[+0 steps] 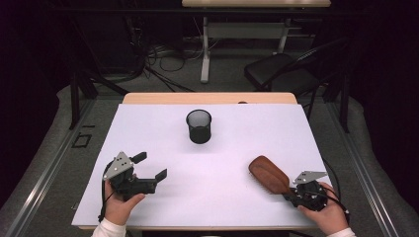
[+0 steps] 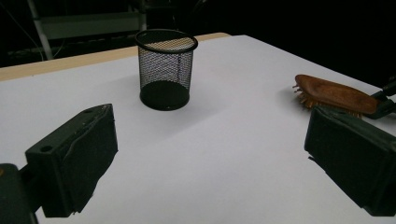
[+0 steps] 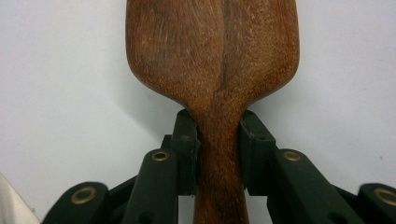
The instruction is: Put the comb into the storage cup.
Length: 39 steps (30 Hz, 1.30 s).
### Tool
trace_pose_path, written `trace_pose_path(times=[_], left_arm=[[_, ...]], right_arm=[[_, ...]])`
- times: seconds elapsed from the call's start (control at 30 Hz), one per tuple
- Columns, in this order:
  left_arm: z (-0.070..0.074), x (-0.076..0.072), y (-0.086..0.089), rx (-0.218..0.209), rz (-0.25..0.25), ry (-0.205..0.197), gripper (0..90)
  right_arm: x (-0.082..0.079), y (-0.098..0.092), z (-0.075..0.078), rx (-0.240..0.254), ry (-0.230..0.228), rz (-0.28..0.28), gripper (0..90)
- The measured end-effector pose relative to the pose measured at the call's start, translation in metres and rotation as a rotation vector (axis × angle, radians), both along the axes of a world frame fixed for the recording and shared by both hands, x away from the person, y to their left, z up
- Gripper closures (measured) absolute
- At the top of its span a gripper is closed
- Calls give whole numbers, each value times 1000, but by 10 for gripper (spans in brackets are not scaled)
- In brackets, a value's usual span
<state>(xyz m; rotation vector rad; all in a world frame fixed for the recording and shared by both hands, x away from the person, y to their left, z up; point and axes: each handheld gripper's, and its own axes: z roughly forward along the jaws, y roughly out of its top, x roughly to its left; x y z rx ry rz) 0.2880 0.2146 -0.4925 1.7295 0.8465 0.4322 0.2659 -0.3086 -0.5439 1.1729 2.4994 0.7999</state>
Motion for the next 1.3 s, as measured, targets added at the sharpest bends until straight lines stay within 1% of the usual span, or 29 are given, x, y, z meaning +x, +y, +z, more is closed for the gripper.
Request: trace_pose_path(times=[0.07,0.17,0.2,0.33,0.37,0.5,0.6,0.63,0.73,0.77,0.93,1.0,1.17,1.3], left_arm=[[2,3,-3,4,-4,6,26],[7,10,-7,11,-8,9,26],[8,13,-9,13,-8,18,26],[17,25,-18,8,-18,27,26],[19,29,-21,5,-17,30,26],[28,43,-28,-5,-27,62,26],[33,52,-31,2,-22,82,26],[35,55,-31,2,-21,88,26],[40,62,-33,8,-11,104,26],[41,64,-33,8,-10,108,26],[48,74,-34,40,2,119,26],[50,77,-35,46,6,124,26],[53,82,-39,66,6,124,26],[53,85,-43,73,4,122,26]], right_arm=[[0,1,0,-5,-7,2,713],[0,0,0,-5,-5,2,713],[-1,1,1,-12,-8,-1,714],[-2,1,0,-11,-22,5,714],[-3,1,0,-8,-24,-1,714],[-4,1,0,-9,-21,-10,715],[-3,1,-1,4,-29,-11,715],[-3,1,0,1,-20,-12,715],[-3,1,0,7,-24,-13,715],[-3,1,0,8,-21,-18,715],[-4,1,0,9,-24,-19,715],[-4,1,0,11,-25,-21,715],[-4,1,0,12,-27,-21,715],[-4,1,0,16,-28,-25,715]])
